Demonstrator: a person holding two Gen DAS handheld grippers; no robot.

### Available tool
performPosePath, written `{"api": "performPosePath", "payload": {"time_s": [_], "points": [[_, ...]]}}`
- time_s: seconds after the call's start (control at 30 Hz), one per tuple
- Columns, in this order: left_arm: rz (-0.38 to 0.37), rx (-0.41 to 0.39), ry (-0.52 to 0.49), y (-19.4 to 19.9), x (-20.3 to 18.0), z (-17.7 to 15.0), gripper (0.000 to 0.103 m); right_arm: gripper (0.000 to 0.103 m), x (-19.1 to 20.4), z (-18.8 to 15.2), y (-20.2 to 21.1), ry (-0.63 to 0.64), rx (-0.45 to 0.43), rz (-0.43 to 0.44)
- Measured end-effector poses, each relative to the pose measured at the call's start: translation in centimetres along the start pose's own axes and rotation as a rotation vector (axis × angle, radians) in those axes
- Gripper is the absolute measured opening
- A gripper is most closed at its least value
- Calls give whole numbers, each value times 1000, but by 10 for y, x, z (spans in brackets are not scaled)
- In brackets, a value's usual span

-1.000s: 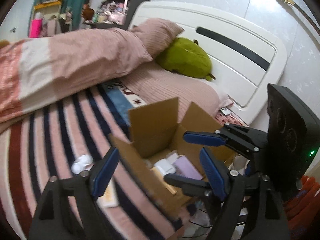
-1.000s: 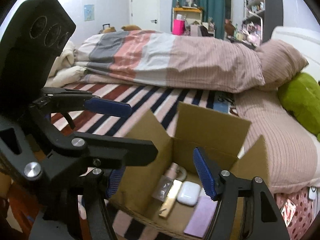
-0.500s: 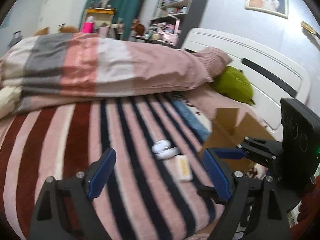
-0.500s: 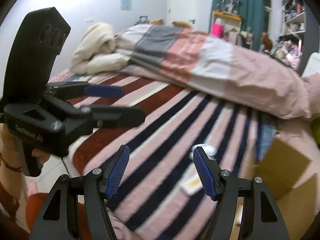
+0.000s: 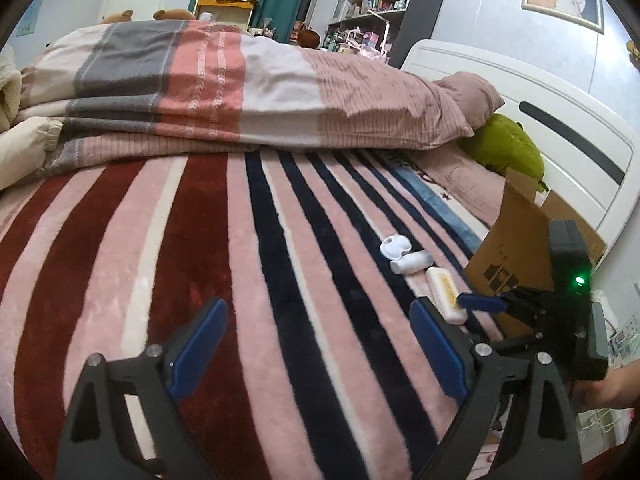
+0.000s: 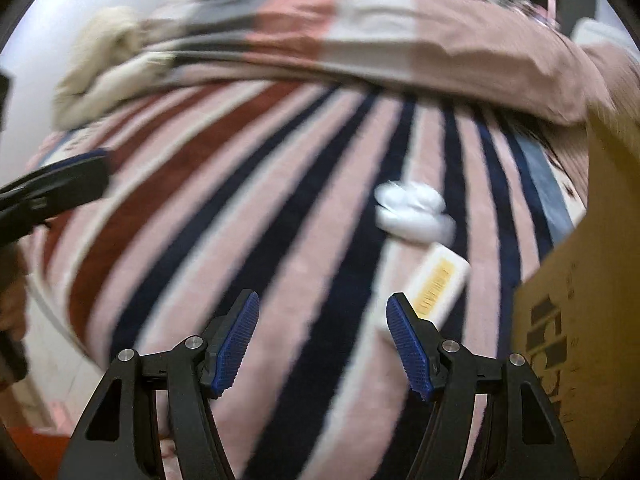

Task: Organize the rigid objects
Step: 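Move the right tool to the white KATO-KATO tube and grasp it, then carry the KATO-KATO tube into the cardboard box and release it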

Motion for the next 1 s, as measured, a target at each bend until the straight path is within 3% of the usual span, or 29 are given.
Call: {"api": "performPosePath", "payload": {"time_s": [0.17,0.33,0.4,0.47,0.73,0.93,1.0], "points": [[-14,12,2,-11,3,-3,91,63,-22,-4,-16,-34,21,-163],[-21,19,2,-14,0,-4,91,63,-35,-6,-25,-71,52,-222],[-22,20,2,-13,-2,-4,91,52,-38,-7,-28,-79,52,-211],[-23,19,-1,-11,-4,-4,91,31,-38,-9,-27,-65,37,-208],[-63,36,-7,-4,-19,-2,91,31,0,-1,-8,93,-90,-12],[-189,71,4,3,-53,9,90,31,22,22,39,193,-229,96],[-228,70,-12,7,-72,16,85,31,25,32,60,225,-281,120]]}}
Point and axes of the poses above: each gripper's, at about its wrist camera, not at the fingertips, and y roughly against the way its jaws point, x to its left, z to its top, the point moved 4 cm from there along -y, roughly the way its jaws point, and after that the axes turned 14 degrees about y, right-handed, at the moved point
